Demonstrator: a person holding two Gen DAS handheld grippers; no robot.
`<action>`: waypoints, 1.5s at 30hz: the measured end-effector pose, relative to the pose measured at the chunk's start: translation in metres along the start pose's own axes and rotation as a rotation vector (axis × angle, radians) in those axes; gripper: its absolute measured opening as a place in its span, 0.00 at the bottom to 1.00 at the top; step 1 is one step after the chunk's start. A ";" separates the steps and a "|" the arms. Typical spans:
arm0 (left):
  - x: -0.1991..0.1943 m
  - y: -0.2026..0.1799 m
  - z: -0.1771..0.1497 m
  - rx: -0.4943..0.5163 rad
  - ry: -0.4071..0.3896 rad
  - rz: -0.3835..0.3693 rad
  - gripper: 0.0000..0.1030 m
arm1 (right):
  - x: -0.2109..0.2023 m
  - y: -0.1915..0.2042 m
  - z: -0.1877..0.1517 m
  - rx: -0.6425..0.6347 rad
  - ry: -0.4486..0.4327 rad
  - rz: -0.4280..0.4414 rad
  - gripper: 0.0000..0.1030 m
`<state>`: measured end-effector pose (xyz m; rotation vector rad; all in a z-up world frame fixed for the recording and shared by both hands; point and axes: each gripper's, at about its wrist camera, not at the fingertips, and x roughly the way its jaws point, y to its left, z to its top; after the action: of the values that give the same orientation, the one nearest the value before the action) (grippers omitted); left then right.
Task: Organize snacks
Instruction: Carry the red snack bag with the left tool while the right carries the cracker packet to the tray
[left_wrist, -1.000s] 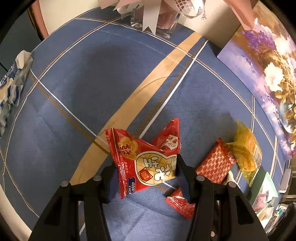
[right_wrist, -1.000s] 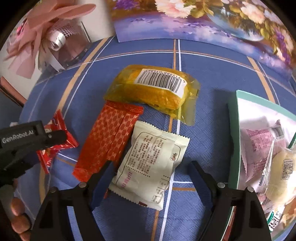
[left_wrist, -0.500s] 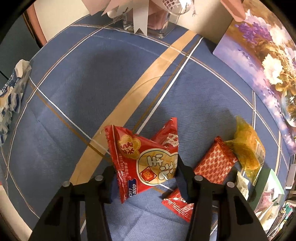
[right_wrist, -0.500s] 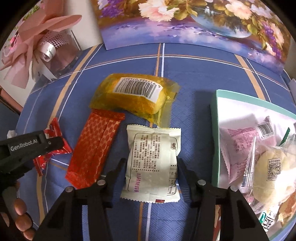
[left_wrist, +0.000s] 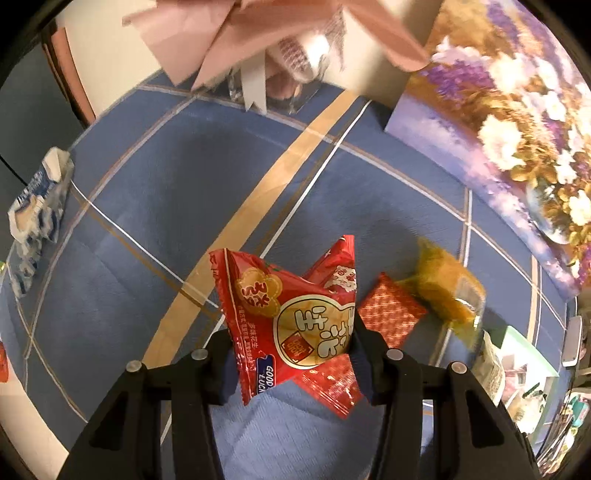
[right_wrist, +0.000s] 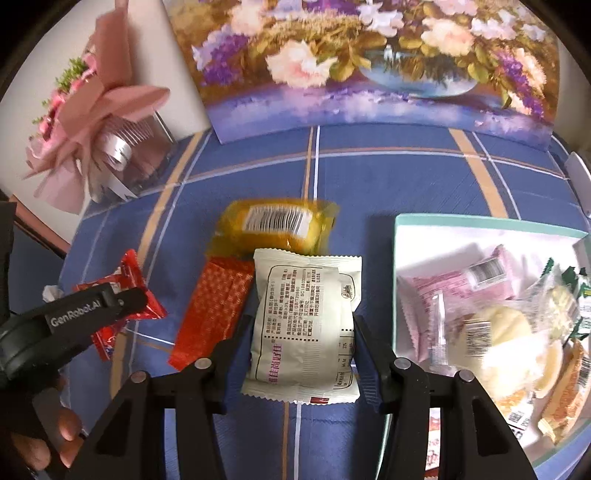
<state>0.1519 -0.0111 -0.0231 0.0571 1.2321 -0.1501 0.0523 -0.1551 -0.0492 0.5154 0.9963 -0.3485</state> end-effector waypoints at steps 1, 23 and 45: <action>-0.005 -0.004 0.002 0.004 -0.009 -0.002 0.51 | -0.002 0.001 0.001 -0.001 -0.005 0.004 0.53; -0.064 -0.072 -0.036 0.187 -0.119 -0.053 0.51 | -0.053 -0.071 -0.012 0.147 -0.055 -0.006 0.53; -0.066 -0.223 -0.134 0.607 -0.056 -0.174 0.51 | -0.083 -0.228 -0.027 0.480 -0.081 -0.123 0.53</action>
<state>-0.0271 -0.2090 0.0032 0.4692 1.0981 -0.6697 -0.1228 -0.3250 -0.0459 0.8674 0.8668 -0.7221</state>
